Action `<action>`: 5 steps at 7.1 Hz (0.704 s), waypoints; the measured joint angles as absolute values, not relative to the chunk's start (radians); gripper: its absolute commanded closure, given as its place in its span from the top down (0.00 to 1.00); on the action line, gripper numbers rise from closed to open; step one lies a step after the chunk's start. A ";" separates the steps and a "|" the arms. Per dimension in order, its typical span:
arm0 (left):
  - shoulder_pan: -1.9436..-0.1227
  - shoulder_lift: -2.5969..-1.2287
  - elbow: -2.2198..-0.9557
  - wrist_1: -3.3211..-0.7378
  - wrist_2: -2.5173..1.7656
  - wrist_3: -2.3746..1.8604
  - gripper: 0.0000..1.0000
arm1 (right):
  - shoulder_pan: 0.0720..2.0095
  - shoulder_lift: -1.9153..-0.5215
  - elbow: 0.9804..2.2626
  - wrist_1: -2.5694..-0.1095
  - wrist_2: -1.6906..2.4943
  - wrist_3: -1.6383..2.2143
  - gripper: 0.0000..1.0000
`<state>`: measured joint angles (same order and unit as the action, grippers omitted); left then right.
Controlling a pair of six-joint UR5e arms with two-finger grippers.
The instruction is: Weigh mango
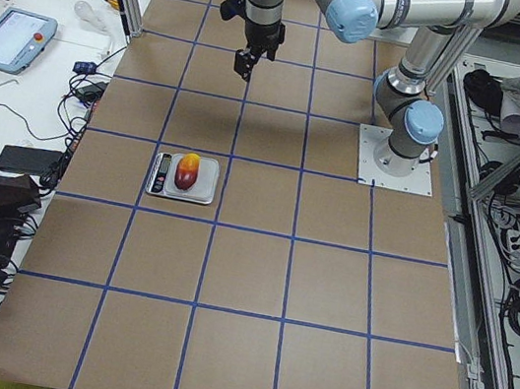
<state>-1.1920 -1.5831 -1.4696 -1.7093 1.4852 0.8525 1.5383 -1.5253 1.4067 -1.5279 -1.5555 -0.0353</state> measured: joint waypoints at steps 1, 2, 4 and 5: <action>-1.284 -1.588 -1.469 -1.695 1.487 0.667 1.00 | 1.538 -1.525 1.407 -1.528 -1.555 -0.035 1.00; -1.378 -1.596 -1.471 -1.666 1.488 0.483 1.00 | 1.538 -1.525 1.407 -1.528 -1.555 -0.035 1.00; -1.531 -1.609 -1.477 -1.616 1.497 0.181 1.00 | 1.538 -1.526 1.407 -1.528 -1.555 -0.035 1.00; -1.575 -1.616 -1.477 -1.607 1.511 0.073 1.00 | 1.538 -1.525 1.407 -1.528 -1.555 -0.035 1.00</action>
